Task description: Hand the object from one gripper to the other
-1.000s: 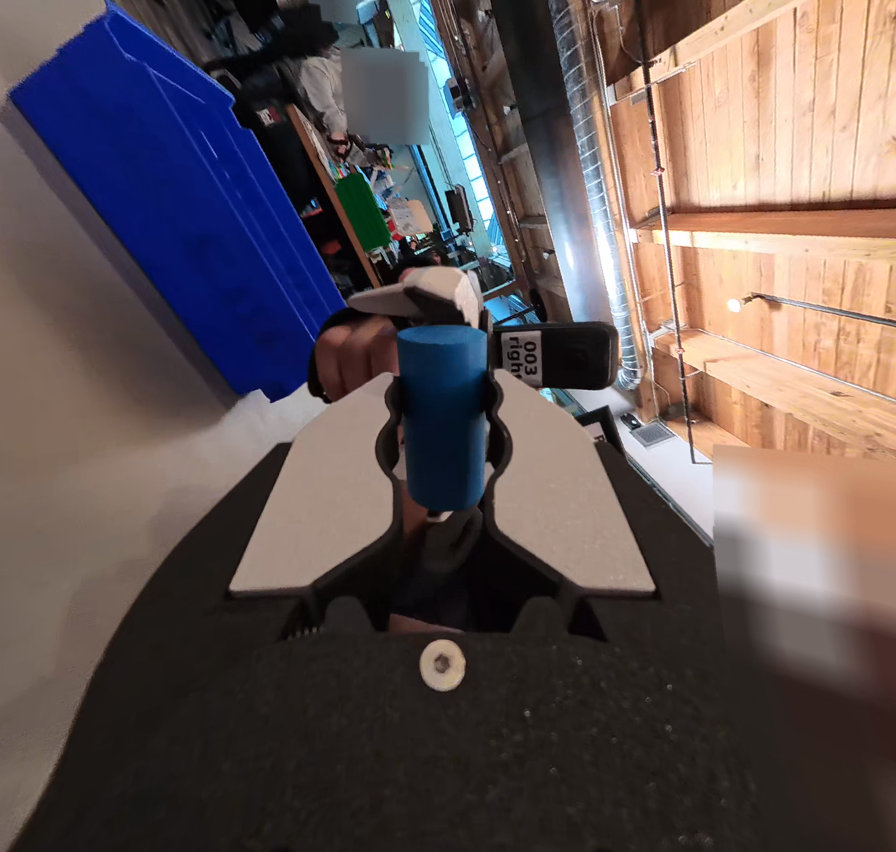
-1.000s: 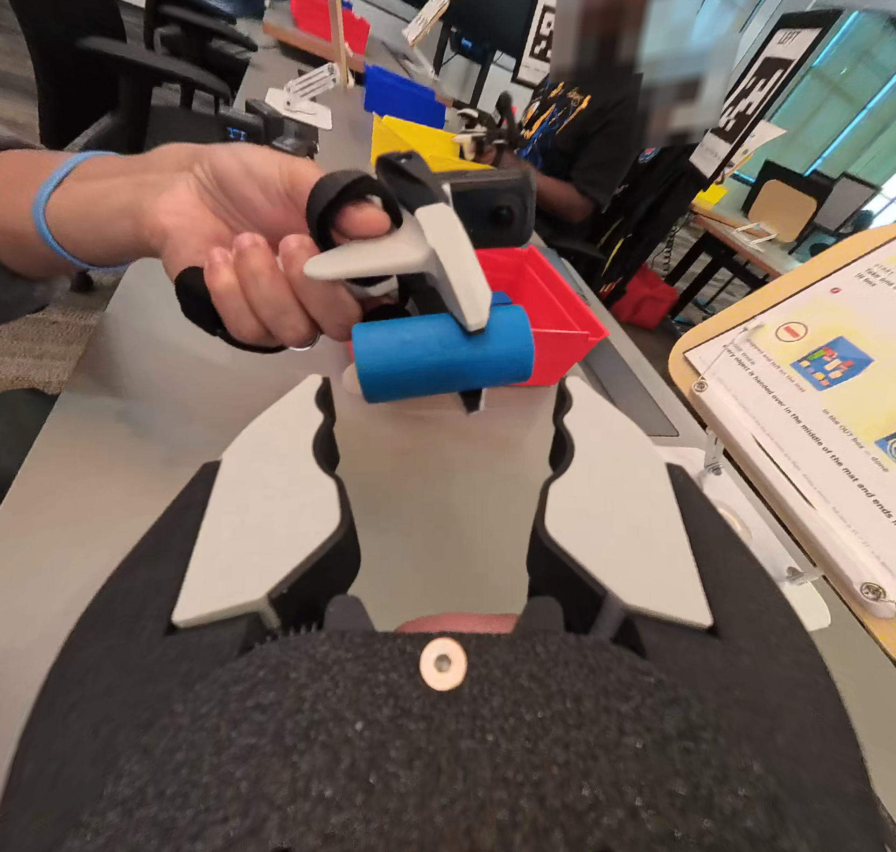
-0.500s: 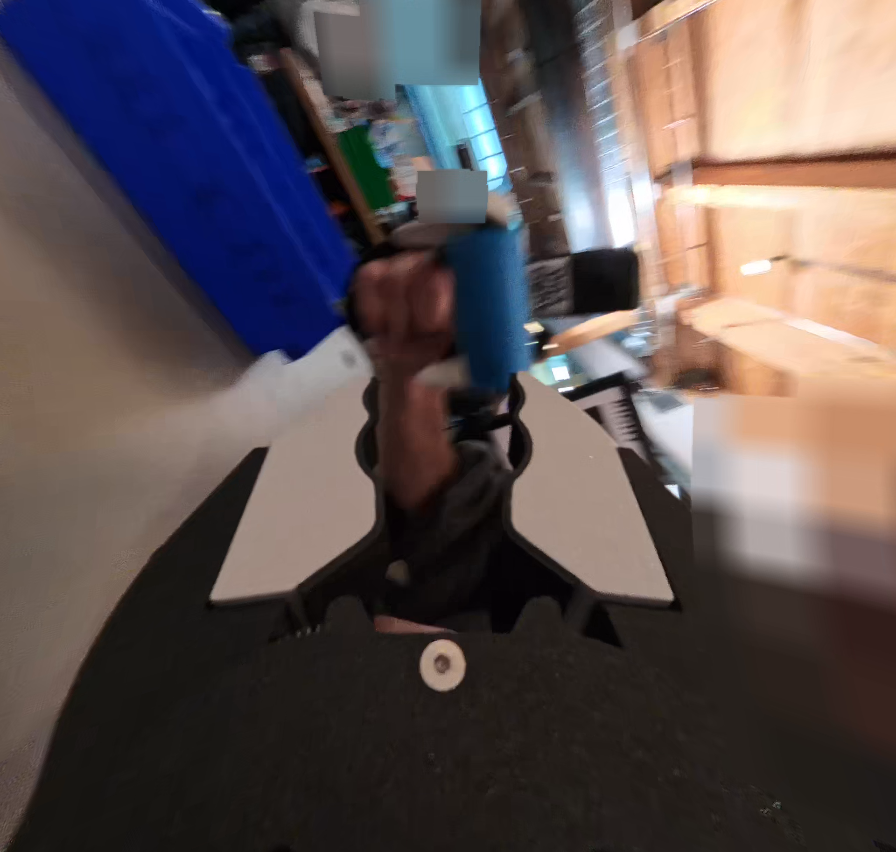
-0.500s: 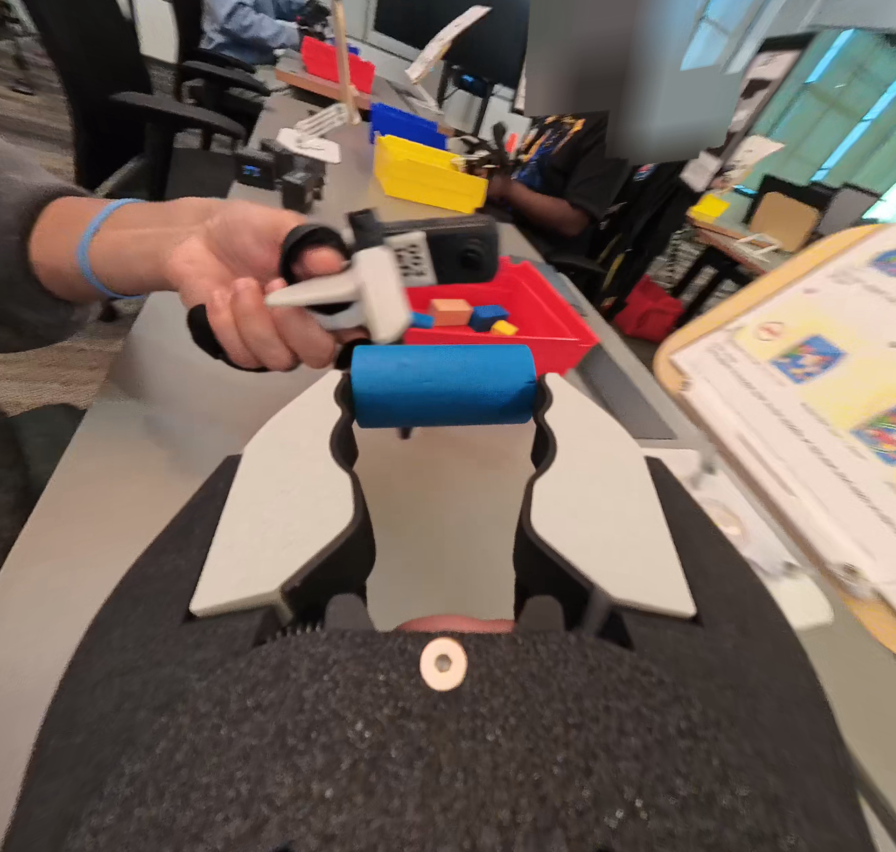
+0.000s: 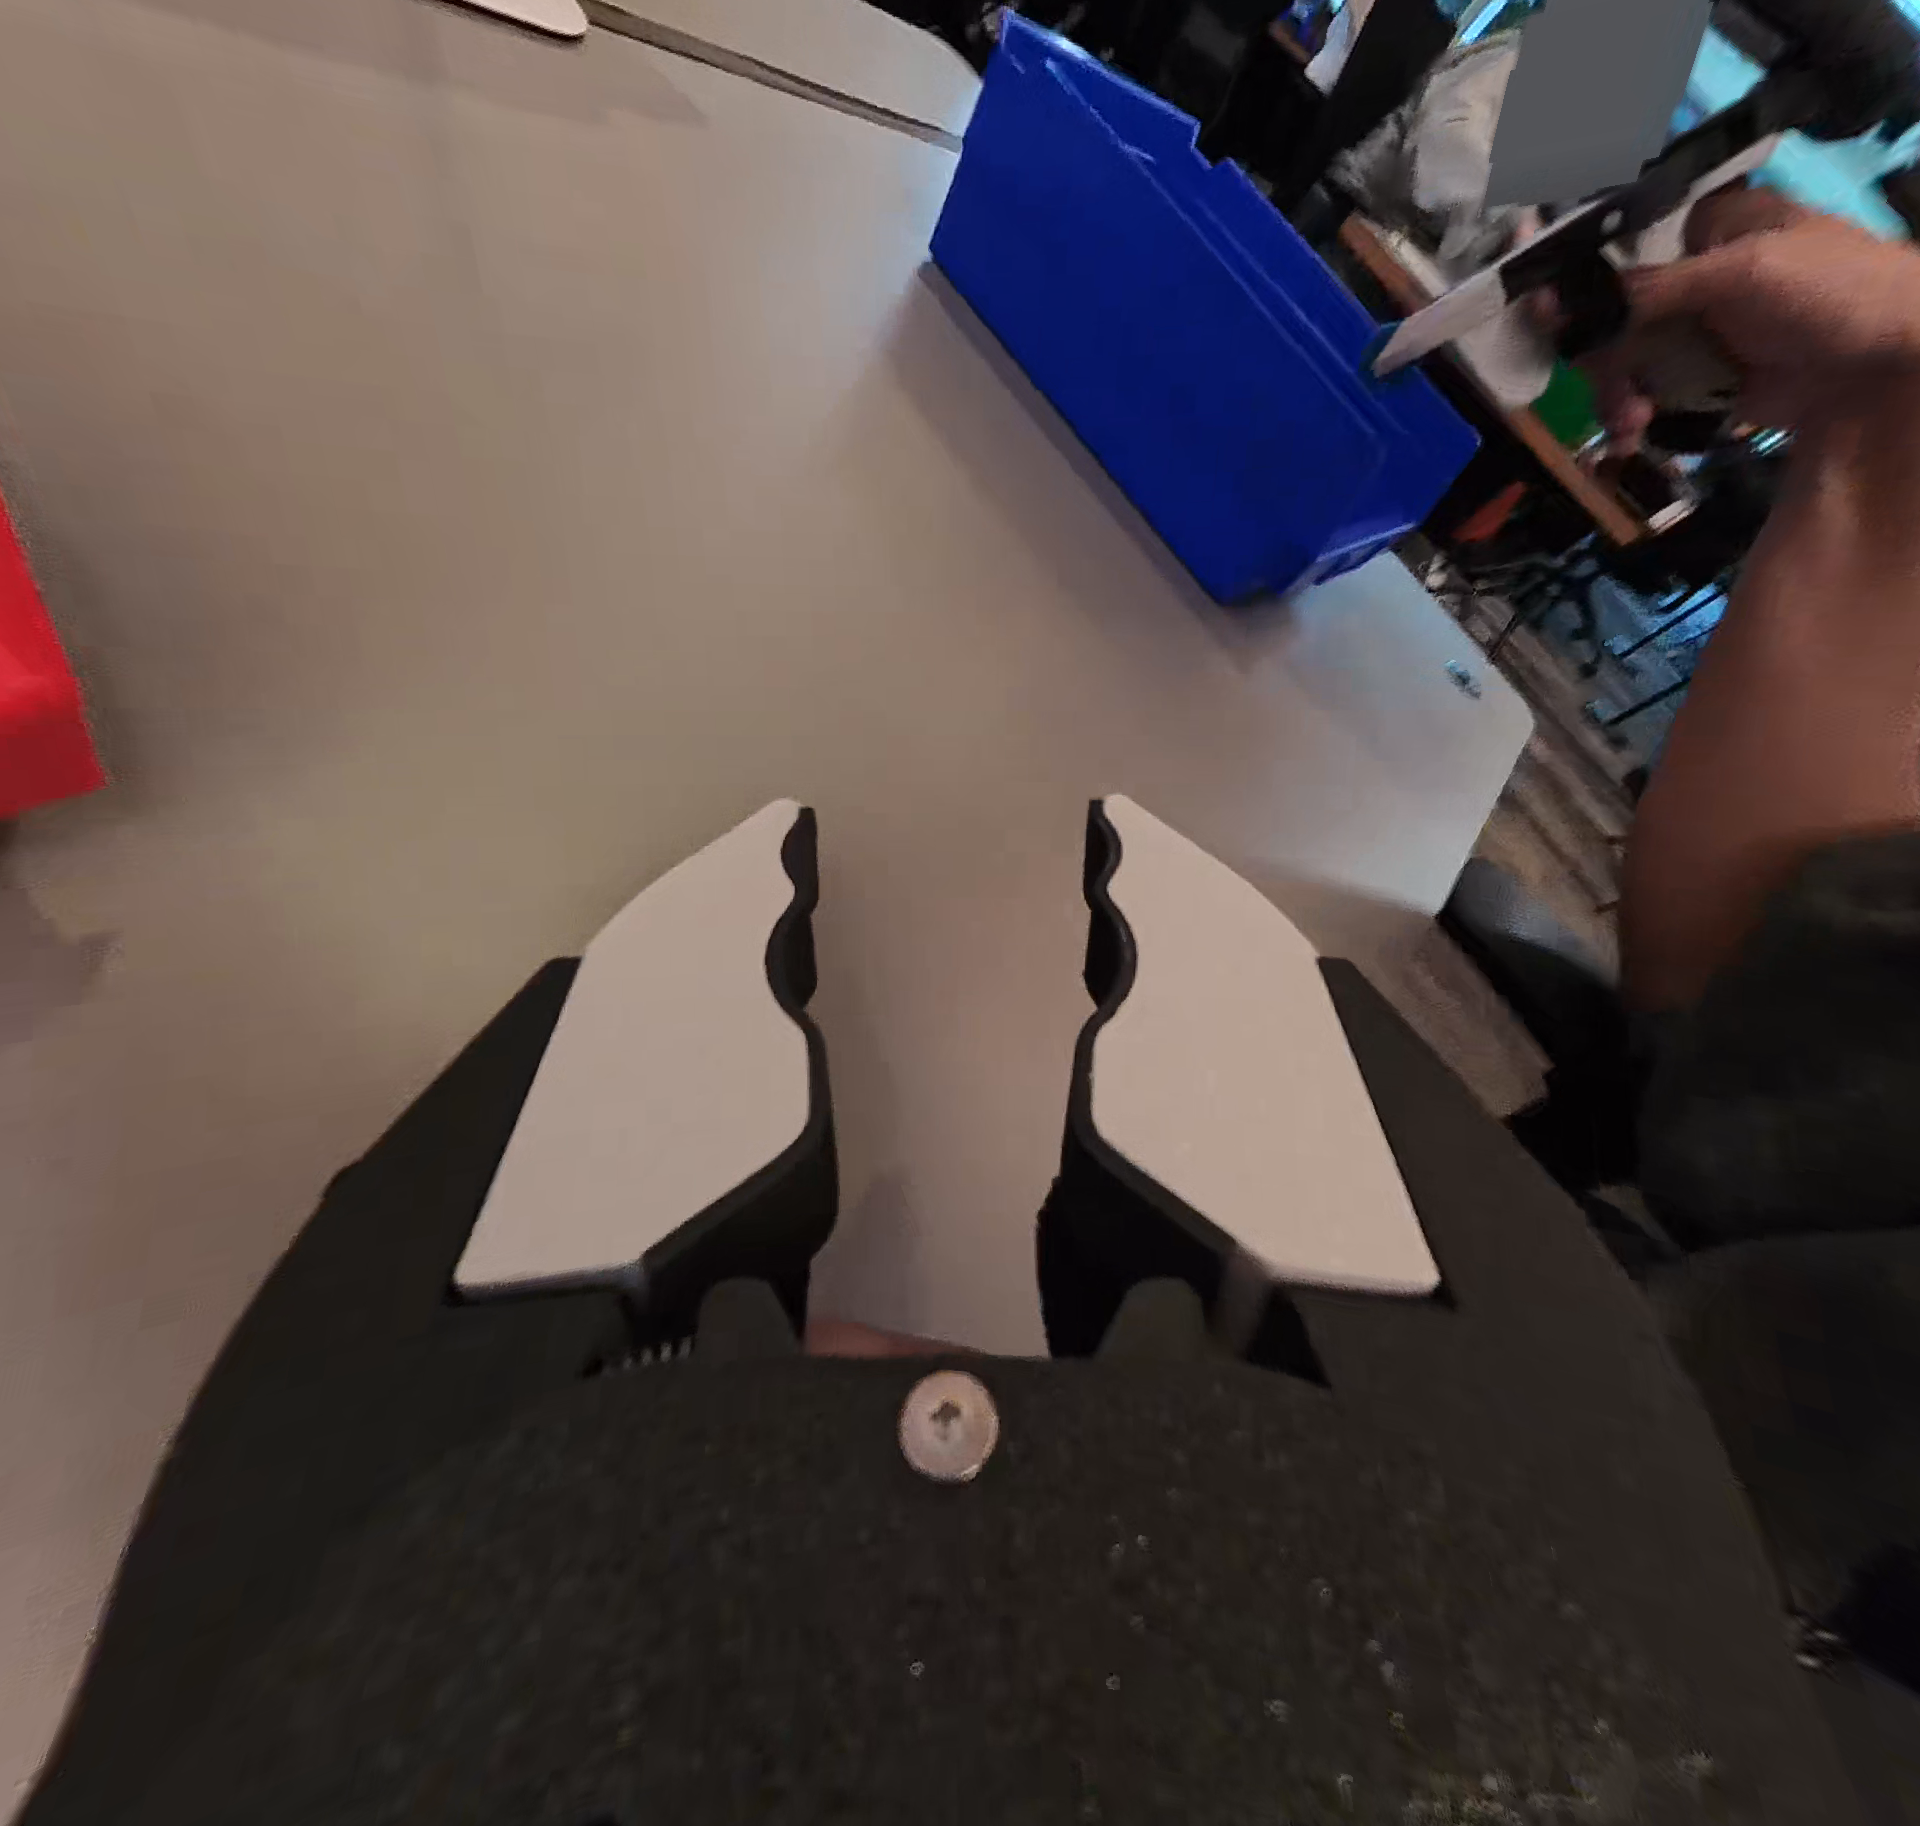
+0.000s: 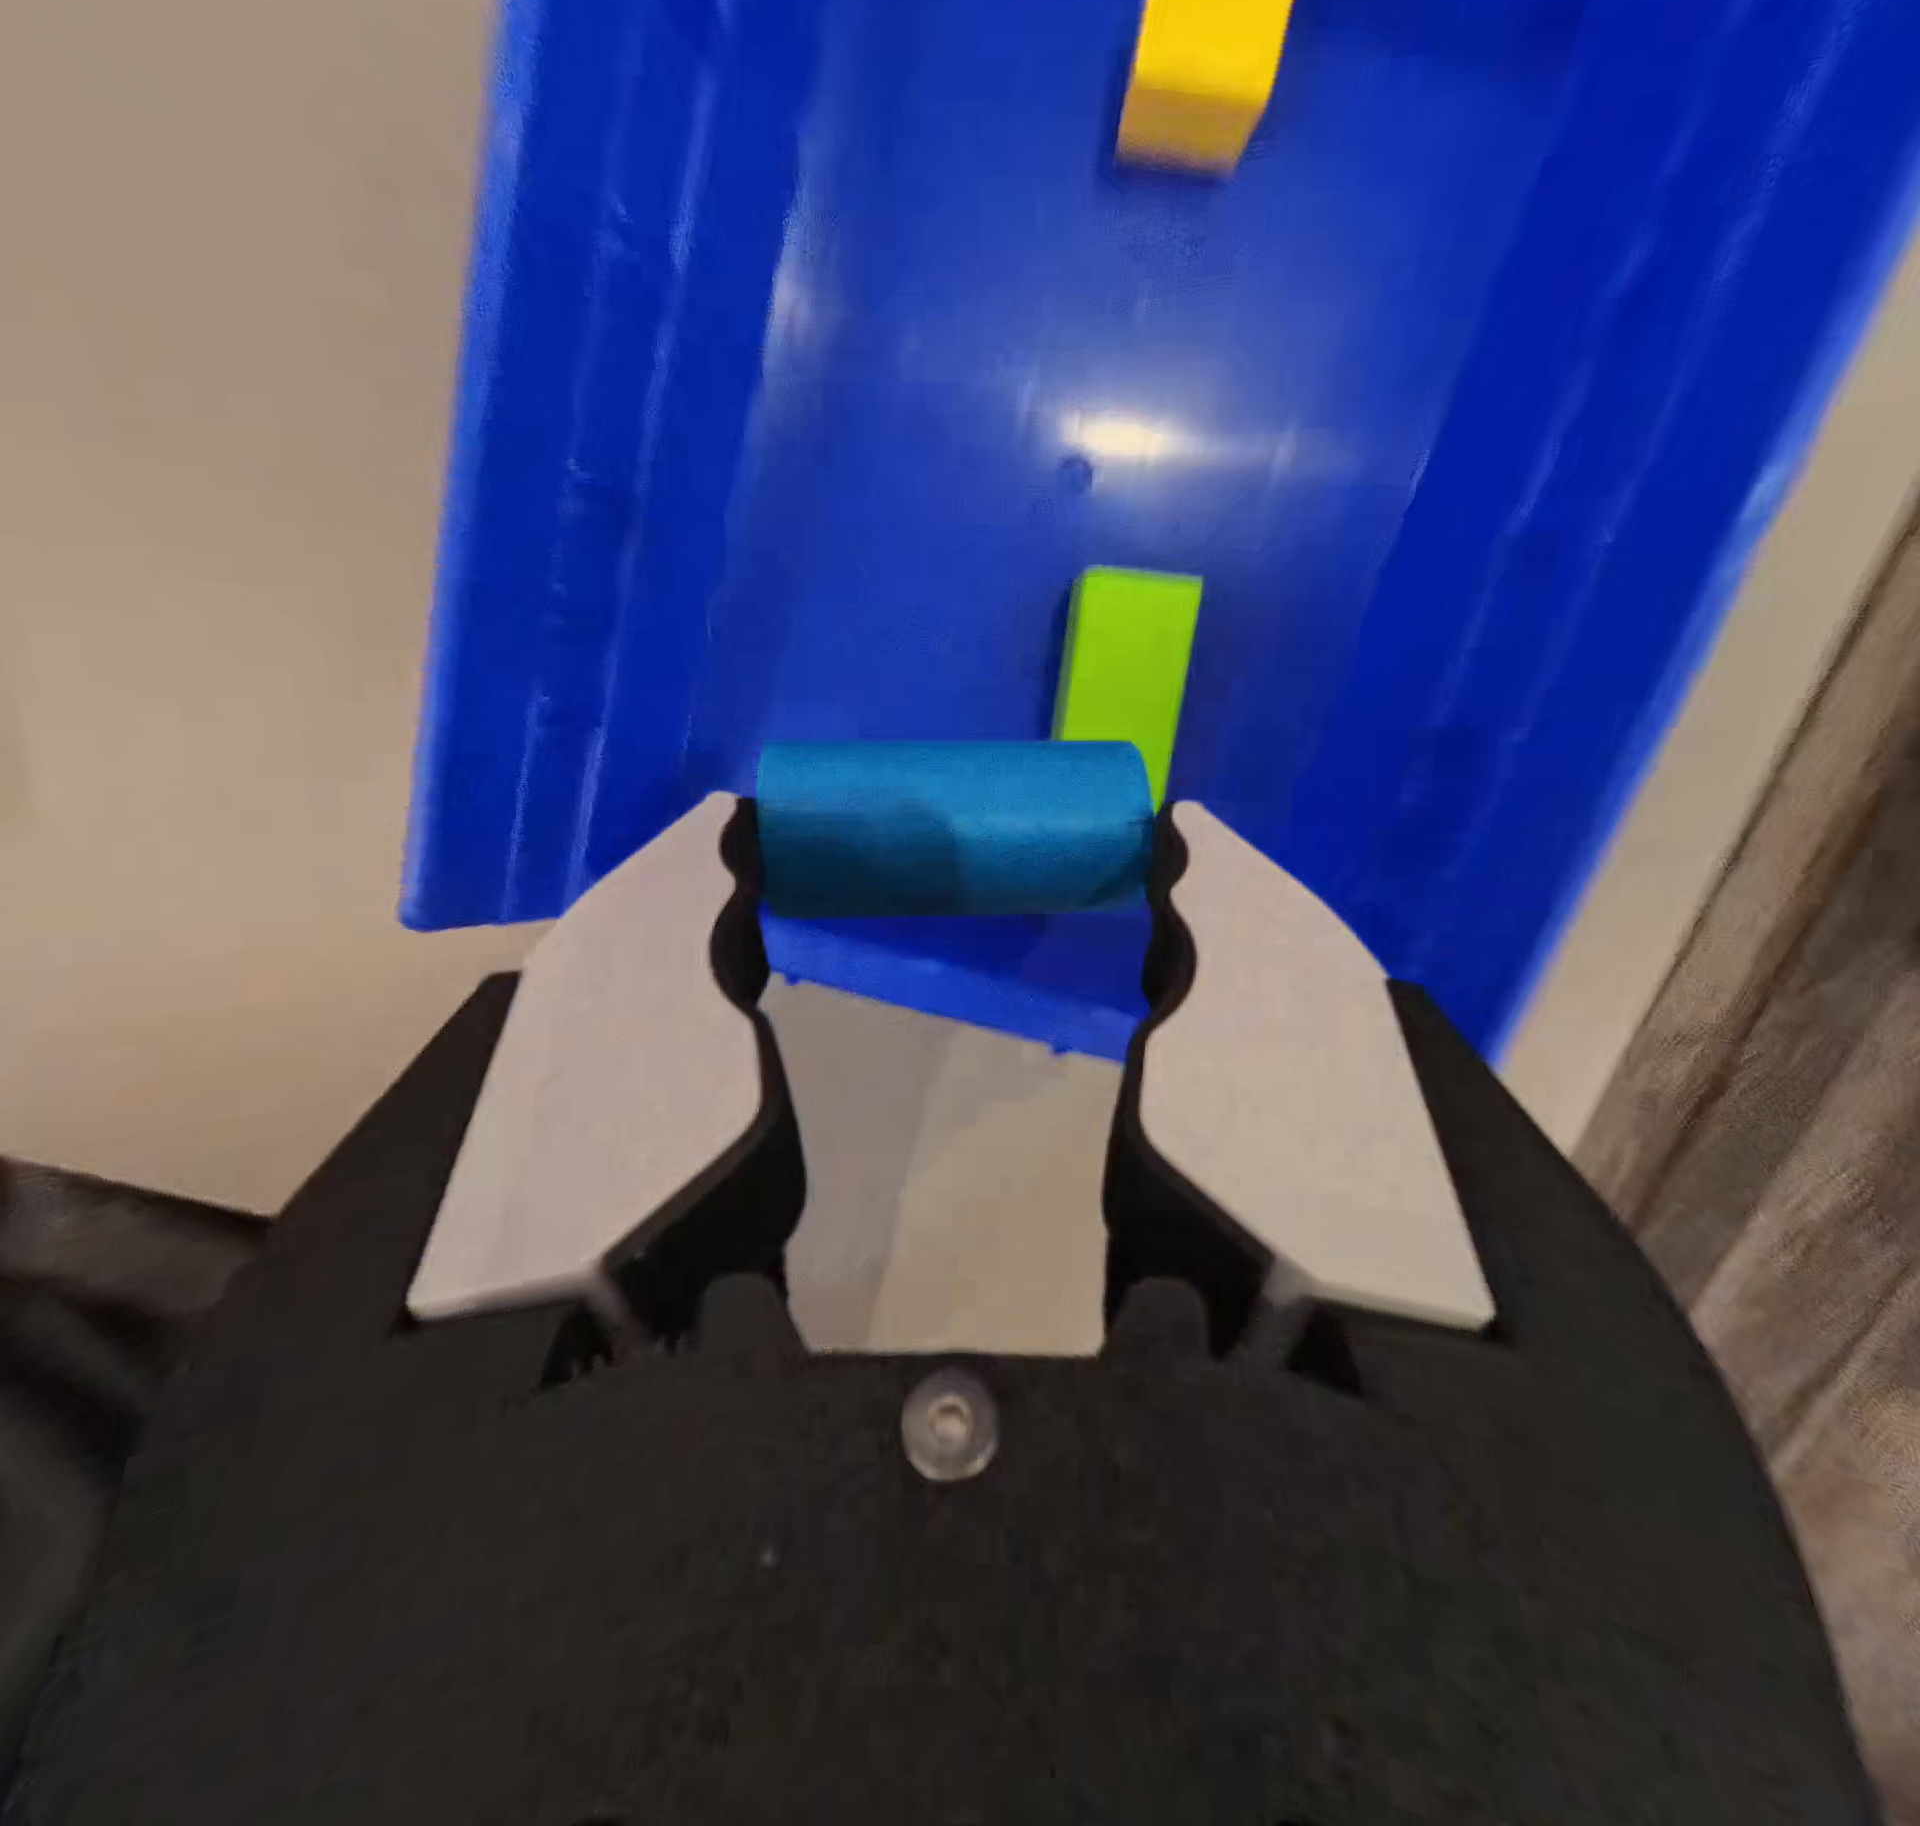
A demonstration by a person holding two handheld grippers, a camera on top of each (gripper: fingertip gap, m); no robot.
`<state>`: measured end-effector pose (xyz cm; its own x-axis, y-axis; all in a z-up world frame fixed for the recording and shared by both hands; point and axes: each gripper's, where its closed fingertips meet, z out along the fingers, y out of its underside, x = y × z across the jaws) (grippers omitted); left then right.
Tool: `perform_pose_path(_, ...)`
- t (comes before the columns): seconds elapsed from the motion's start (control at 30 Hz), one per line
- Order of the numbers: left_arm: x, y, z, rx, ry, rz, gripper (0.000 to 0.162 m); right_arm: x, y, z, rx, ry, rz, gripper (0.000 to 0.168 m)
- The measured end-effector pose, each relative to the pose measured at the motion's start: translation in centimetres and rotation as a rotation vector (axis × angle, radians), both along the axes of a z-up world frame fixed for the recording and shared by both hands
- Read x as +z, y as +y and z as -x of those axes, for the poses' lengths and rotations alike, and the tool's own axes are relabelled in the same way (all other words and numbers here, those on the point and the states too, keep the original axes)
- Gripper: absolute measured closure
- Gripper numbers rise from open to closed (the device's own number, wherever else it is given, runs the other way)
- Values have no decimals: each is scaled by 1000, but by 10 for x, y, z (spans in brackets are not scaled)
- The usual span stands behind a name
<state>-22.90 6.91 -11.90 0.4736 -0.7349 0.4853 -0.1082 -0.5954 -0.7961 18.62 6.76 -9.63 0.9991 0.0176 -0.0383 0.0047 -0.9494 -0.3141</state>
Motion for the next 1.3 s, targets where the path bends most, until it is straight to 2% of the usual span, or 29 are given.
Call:
perform_pose_path(0.1,-7,1,2,-4,91,-69,111,-30,-14,-9,-89,16,150,97)
perform_pose_path(0.43,-4,-5,1,-29,81,-58,112,-89,-33,-27,-179,9,399,97)
perform_pose_path(0.57,-4,-4,2,-24,98,-76,112,-92,-31,-33,-217,8,392,96)
perform_pose_path(0.67,-6,-5,0,-33,102,-72,111,-92,-30,-33,-185,6,382,96)
perform_pose_path(0.7,-6,-6,0,-36,102,-70,111,-89,-32,-30,-144,25,387,94)
perform_pose_path(0.73,-6,-6,0,-37,104,-70,110,-81,-33,-27,-100,31,369,83)
perform_pose_path(0.8,-6,-5,1,-31,108,-75,109,-45,-32,-27,-51,3,237,83)
perform_pose_path(0.87,-4,-3,3,-17,106,-86,109,7,-23,-16,11,-11,9,89)
perform_pose_path(0.97,-1,4,9,16,106,-105,109,76,-1,7,134,-126,-413,89)
perform_pose_path(1.03,2,10,16,54,113,-124,109,101,14,28,195,-177,-730,89)
perform_pose_path(1.1,6,16,23,80,109,-142,109,100,16,39,130,-199,-1005,92)
perform_pose_path(1.13,10,18,26,89,97,-153,109,87,10,44,99,-199,-1049,99)
perform_pose_path(1.23,16,26,38,141,103,-176,109,30,-16,62,18,-137,-1003,101)
perform_pose_path(1.3,16,32,45,156,134,-192,109,6,-33,73,-13,-89,-984,100)
